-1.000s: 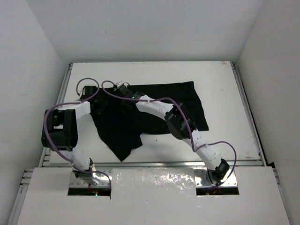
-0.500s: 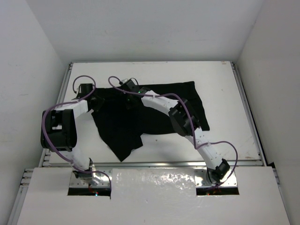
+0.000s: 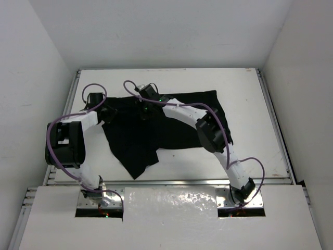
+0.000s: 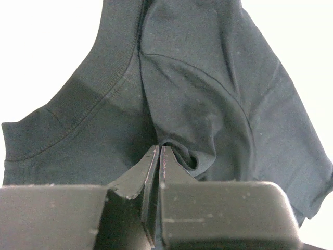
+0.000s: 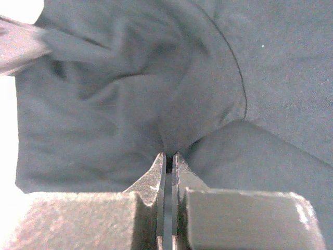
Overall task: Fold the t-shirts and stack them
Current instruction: Fold the flattened tshirt in 1/3 of the way
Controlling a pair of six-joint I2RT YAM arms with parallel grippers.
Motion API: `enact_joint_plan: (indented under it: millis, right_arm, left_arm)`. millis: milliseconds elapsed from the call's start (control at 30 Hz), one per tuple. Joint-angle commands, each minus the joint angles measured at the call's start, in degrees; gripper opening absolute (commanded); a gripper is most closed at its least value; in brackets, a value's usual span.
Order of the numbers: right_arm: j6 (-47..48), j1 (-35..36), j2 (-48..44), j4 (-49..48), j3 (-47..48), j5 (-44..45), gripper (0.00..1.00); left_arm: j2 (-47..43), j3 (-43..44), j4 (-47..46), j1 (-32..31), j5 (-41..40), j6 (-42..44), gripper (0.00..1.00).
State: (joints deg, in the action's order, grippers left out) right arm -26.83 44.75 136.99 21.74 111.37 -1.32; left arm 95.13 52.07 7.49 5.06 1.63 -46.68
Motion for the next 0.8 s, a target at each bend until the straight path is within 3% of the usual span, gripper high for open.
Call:
enact_joint_plan:
  millis: [0, 267, 533, 767]
  right_arm:
    - [-1.8, 0.2, -8.6, -3.6, -2.6, -2.5, 0.0]
    - [-3.1, 0.2, -12.1, -2.5, -9.2, -3.0, 0.0]
    - [-3.6, 0.2, -9.7, -4.0, -12.7, -2.8, 0.0]
    - [-3.6, 0.2, -7.4, -3.4, -11.7, -1.1, 0.0]
  left_arm:
    - [-3.0, -0.3, -2.2, 0.5, 2.4, 0.4, 0.0]
    - [-6.4, -5.2, -0.8, -0.1, 3.0, -4.1, 0.0]
    - [-4.2, -7.9, -1.2, -0.3, 8.9, -5.4, 0.0]
    - [-12.9, -9.3, -0.4, -0.5, 6.1, -6.7, 0.0]
